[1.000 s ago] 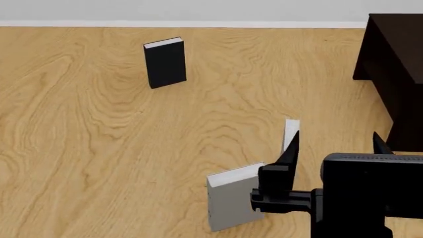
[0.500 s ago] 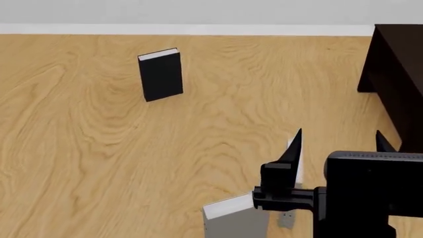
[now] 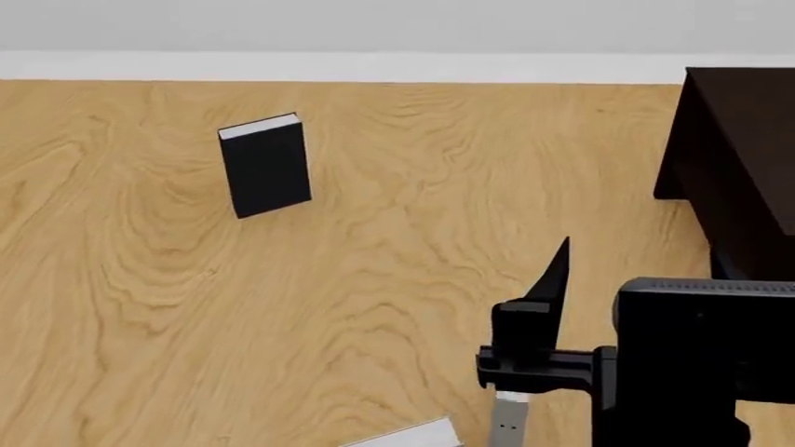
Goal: Pick up the book on the right and place it on the cabinet shelf.
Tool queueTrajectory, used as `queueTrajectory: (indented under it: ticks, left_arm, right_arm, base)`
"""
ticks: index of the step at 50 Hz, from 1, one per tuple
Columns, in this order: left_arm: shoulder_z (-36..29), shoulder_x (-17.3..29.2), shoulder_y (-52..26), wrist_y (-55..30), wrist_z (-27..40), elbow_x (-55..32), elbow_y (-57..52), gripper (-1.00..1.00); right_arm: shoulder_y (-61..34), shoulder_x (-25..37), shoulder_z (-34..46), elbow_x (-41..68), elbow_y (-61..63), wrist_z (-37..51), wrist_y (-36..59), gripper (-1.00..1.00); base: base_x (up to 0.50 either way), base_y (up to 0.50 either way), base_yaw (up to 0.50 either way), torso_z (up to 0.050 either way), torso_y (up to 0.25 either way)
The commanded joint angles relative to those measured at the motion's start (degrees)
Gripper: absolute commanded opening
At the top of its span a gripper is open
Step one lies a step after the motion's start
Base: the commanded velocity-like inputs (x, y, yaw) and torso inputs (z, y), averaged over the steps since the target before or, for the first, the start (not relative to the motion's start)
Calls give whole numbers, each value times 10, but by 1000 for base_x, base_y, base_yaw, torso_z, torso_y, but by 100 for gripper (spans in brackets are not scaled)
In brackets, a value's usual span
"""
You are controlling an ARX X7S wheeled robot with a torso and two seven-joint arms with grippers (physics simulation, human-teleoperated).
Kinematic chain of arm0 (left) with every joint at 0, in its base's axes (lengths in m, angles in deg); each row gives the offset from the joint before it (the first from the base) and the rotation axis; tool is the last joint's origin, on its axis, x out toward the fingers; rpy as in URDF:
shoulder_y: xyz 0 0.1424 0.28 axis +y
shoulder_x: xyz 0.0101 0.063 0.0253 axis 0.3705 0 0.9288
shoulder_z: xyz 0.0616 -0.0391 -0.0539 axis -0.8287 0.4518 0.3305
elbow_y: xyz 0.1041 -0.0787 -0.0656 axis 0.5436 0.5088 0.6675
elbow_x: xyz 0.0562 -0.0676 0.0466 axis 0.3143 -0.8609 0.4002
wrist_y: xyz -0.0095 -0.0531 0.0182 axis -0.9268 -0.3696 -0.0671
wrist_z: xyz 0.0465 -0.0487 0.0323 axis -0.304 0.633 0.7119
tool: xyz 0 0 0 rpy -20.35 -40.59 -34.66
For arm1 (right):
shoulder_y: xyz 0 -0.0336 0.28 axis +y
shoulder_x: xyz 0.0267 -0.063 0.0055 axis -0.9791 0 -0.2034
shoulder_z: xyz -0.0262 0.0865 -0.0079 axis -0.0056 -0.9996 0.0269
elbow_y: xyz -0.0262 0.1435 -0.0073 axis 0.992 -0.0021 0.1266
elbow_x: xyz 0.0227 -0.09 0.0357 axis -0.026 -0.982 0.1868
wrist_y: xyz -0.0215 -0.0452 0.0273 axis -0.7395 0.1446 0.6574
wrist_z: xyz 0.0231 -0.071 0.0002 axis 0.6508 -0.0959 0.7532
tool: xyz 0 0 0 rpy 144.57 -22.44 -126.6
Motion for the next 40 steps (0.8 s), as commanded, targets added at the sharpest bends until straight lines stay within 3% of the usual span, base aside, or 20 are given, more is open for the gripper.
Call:
queueTrajectory:
  ticks: [1,40]
  left_arm:
    - [0,1,-1,-3,-1,0,0,100]
    - [3,1,1,-9,-3,-1,-5,100]
  right_arm:
    - [-1,1,4,3,-2,2,0,100]
    - [7,10,26,11,-13,7,-21,100]
  base:
    - [207,-145,0,0,0]
    - [209,-247,0,0,0]
